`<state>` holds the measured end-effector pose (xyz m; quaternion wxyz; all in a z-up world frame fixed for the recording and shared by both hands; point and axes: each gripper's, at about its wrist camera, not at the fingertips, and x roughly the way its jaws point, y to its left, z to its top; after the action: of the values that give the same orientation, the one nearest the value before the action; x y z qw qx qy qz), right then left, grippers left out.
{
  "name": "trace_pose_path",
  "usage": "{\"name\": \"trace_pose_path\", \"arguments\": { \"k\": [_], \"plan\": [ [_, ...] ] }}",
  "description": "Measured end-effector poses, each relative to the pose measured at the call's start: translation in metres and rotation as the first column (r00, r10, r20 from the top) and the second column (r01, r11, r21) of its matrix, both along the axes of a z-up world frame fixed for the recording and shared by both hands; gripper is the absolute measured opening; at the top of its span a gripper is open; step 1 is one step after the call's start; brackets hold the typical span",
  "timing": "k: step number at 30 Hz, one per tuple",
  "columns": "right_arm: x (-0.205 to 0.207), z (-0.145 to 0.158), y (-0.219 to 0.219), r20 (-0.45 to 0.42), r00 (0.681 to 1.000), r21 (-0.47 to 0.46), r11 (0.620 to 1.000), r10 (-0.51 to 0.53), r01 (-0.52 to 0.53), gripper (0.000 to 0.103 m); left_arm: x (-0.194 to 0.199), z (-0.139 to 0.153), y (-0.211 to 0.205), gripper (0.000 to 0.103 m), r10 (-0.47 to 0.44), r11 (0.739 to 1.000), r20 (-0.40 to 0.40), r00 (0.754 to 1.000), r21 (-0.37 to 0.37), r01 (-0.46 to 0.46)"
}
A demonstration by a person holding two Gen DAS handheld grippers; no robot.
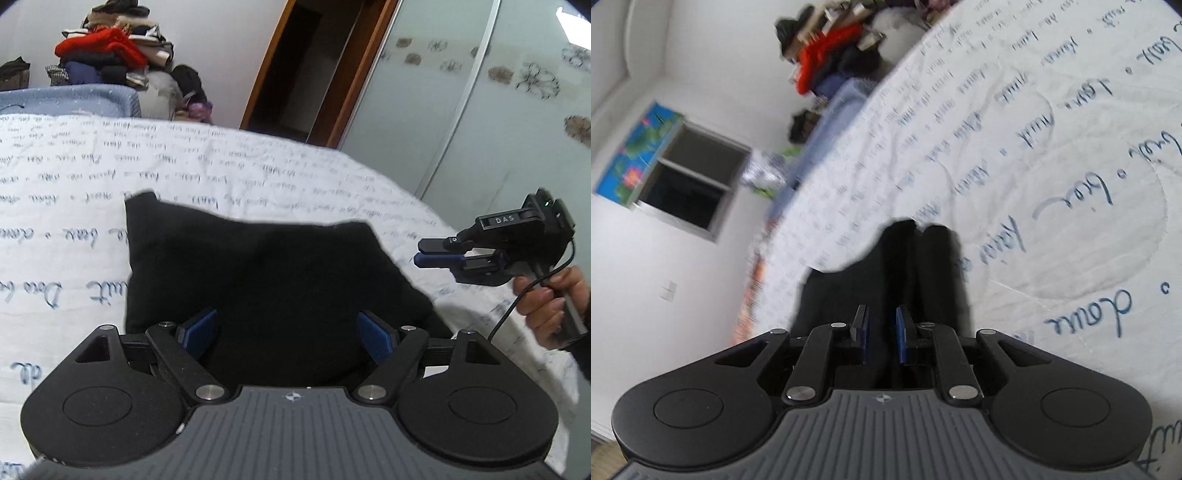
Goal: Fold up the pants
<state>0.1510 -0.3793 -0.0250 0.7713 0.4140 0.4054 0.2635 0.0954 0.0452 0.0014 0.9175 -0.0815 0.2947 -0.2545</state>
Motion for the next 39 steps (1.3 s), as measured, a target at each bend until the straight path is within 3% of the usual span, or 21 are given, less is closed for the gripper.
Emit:
{"name": "trace_pose_path", "arguments": {
  "k": [4,10,18,21,27,29,30,31,33,36,39],
  "plan": [
    [0.008,0.011,0.012,0.006,0.998,0.044,0.997,0.059,-0.059,0.017,-0.004,0.009,0.015,0.085,0.049,0.998,0.016,0.999,-0.027,-0.049],
    [0.018,-0.003,0.049,-0.085,0.987,-0.2,0.968,0.135,-0.149,0.017,-0.013,0.004,0.022,0.085,0.081,0.996,-0.016,0.997,-0.022,-0.082],
    [0.005,0.0,0.037,-0.126,0.98,-0.189,0.967,0.151,-0.173,0.017,-0.018,-0.001,0.026,0.086,0.076,0.997,-0.012,0.997,-0.02,-0.077],
    [0.005,-0.006,0.034,-0.158,0.975,-0.119,0.978,0.155,-0.174,0.018,-0.016,0.0,0.026,0.086,0.08,0.996,-0.018,0.997,-0.032,-0.081],
    [0.018,-0.018,0.049,-0.175,0.963,0.0,0.979,0.202,-0.206,0.048,-0.016,-0.002,0.024,0.087,0.078,0.997,-0.017,0.997,-0.02,-0.079],
    [0.02,-0.016,0.052,-0.149,0.966,-0.015,0.976,0.212,-0.217,0.043,-0.016,-0.002,0.025,0.087,0.079,0.997,-0.018,0.997,-0.021,-0.079],
    [0.019,-0.014,0.056,-0.128,0.966,-0.06,0.971,0.225,-0.234,0.016,-0.016,-0.002,0.025,0.087,0.08,0.997,-0.019,0.997,-0.02,-0.081],
    [0.018,-0.013,0.061,-0.122,0.96,-0.106,0.959,0.251,-0.264,0.004,-0.016,-0.002,0.024,0.087,0.082,0.996,-0.022,0.996,-0.018,-0.082],
    [0.013,-0.009,0.063,-0.088,0.959,-0.155,0.947,0.27,-0.281,0.004,-0.014,0.0,0.023,0.087,0.082,0.996,-0.021,0.996,-0.015,-0.083],
    [0.007,0.007,0.056,-0.041,0.956,-0.154,0.943,0.292,-0.294,0.004,-0.01,0.014,0.02,0.087,0.059,0.998,0.002,0.998,-0.028,-0.058],
    [0.005,0.024,0.043,-0.003,0.96,-0.207,0.939,0.281,-0.275,0.004,-0.006,0.026,0.013,0.093,0.025,0.998,0.05,0.998,-0.053,-0.022]
  ]
}}
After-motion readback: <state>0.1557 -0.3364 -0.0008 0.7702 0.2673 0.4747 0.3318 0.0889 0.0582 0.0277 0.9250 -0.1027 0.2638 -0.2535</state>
